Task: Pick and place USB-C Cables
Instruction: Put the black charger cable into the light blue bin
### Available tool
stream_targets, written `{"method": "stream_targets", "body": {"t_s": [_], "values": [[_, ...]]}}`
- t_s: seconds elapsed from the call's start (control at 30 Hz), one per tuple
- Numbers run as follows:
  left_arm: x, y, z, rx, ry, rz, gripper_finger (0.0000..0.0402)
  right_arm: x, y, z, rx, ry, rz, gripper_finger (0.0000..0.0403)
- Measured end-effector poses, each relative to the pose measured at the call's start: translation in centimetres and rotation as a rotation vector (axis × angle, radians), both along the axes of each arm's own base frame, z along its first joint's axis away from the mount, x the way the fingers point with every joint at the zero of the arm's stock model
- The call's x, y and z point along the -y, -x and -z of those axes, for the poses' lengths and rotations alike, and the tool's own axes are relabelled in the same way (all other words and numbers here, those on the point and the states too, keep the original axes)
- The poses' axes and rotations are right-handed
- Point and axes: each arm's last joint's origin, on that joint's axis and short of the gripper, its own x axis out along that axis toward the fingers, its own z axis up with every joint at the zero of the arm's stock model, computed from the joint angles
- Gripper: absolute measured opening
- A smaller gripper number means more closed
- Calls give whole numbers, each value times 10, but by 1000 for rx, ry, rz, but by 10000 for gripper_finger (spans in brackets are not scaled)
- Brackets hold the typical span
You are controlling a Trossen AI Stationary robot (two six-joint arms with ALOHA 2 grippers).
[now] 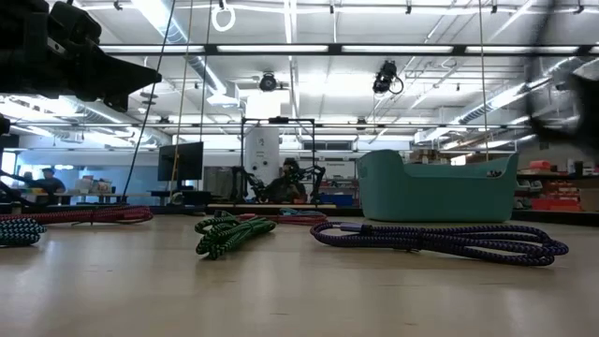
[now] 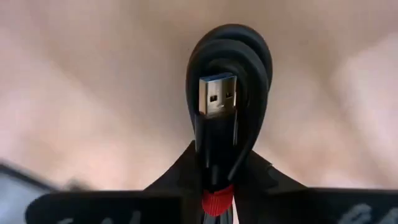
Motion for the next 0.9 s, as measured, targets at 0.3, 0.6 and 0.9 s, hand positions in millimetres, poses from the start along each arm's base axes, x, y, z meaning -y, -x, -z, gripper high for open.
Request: {"method": "stream_targets", "body": {"t_s": [0.3, 0.6, 0.9], "values": [[0, 0, 0, 0, 0, 0, 27, 84, -14, -84, 391, 161, 270, 58], [0, 0, 0, 0, 0, 0, 33, 241, 1, -128, 560, 379, 550, 58], [0, 0, 0, 0, 0, 0, 29, 350, 33, -99, 395, 479, 630, 58]]}}
